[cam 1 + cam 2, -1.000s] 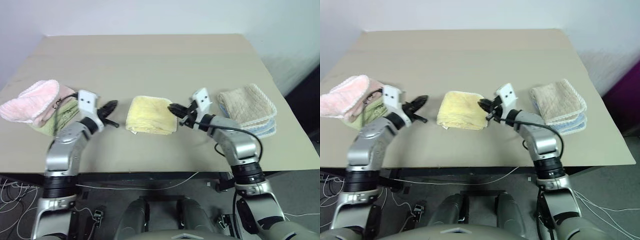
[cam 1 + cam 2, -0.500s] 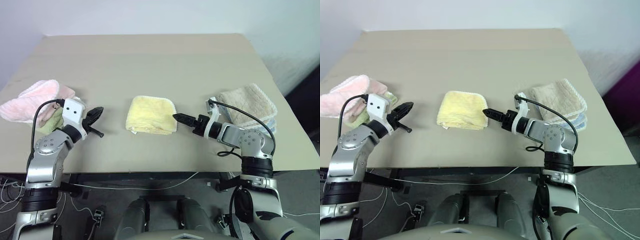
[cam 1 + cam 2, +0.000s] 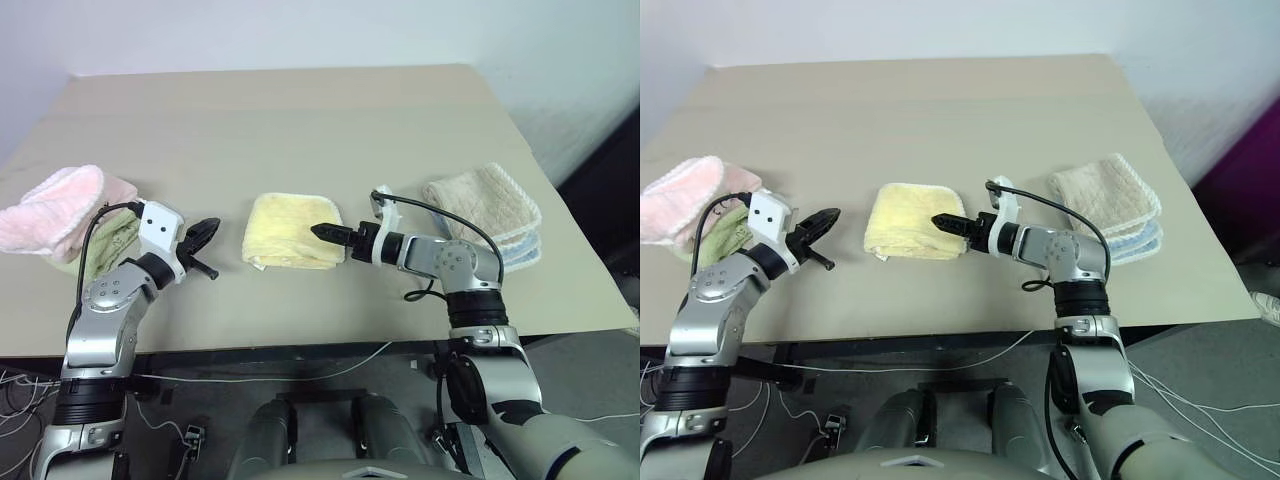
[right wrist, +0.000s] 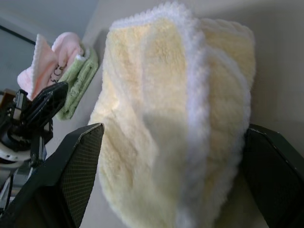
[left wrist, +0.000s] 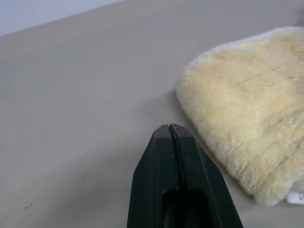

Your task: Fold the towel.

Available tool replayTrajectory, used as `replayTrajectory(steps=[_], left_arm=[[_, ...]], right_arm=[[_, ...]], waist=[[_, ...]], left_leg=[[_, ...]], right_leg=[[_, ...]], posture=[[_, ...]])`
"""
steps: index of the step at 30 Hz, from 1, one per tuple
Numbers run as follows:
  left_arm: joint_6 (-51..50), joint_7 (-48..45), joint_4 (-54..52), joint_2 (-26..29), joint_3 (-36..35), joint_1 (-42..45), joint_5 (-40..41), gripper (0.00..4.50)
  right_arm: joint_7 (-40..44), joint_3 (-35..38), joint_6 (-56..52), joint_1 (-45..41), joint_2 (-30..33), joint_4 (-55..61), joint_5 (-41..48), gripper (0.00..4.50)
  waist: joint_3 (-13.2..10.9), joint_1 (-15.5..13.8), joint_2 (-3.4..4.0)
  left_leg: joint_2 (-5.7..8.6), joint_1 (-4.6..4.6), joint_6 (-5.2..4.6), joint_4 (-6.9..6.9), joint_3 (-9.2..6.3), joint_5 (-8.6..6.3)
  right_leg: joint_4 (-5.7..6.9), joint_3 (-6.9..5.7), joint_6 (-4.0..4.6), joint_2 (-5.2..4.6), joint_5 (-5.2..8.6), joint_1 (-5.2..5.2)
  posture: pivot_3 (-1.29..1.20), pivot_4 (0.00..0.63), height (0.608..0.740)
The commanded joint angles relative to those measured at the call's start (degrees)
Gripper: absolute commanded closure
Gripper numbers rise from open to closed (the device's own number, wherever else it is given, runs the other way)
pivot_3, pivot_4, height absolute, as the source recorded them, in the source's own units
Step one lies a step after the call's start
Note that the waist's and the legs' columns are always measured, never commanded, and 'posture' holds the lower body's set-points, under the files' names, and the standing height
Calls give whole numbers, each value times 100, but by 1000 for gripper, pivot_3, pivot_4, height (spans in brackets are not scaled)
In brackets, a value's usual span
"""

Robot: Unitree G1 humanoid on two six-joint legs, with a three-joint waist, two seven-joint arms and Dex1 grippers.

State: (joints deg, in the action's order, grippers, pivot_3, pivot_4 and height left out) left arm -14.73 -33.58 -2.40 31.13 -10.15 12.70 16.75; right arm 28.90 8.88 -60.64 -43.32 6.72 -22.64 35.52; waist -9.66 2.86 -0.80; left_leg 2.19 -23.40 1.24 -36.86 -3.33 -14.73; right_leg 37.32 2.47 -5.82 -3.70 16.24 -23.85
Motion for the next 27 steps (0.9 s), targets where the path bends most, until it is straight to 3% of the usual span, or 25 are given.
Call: replayTrajectory(steps=[1, 4, 15, 22, 27], left_arm=[[97, 35, -216, -10, -45, -15, -14, 4500], [104, 50, -250, -19, -53, -76, -14, 4500], [117, 43, -205, -44, 52, -4, -55, 4500], [115, 8, -181, -93, 91, 35, -74, 4500], [165, -85, 4, -233, 290, 190, -102, 4500]], right_arm=[[68, -142, 45, -126, -225, -247, -45, 33], [79, -36, 42, -156, -255, -341, -11, 623], [1, 293, -162, -27, -311, -2, 272, 4347], [-319, 853, -228, 119, -313, 663, 695, 4476], [-1279, 2062, -241, -118, 141, 1789, 1383, 4476]], waist=[[0, 5, 0], [0, 5, 0], [1, -34, -1], [0, -48, 0], [-2, -155, 4]], left_leg=[[0, 0, 0, 0, 1, 0], [0, -1, 0, 0, 3, 0], [4, -9, 0, -1, 3, 0], [6, -13, 0, -1, 3, 0], [12, -27, 0, -7, 1, 0]], right_leg=[[0, 1, 0, 0, 0, -1], [0, 3, 0, -1, 0, -2], [2, 2, 1, -7, -1, -8], [2, 2, 0, -9, -1, -11], [3, 1, 0, -15, -1, -20]], posture=[[0, 150, 740], [0, 150, 740], [0, 150, 740], [0, 150, 740], [0, 150, 740]])
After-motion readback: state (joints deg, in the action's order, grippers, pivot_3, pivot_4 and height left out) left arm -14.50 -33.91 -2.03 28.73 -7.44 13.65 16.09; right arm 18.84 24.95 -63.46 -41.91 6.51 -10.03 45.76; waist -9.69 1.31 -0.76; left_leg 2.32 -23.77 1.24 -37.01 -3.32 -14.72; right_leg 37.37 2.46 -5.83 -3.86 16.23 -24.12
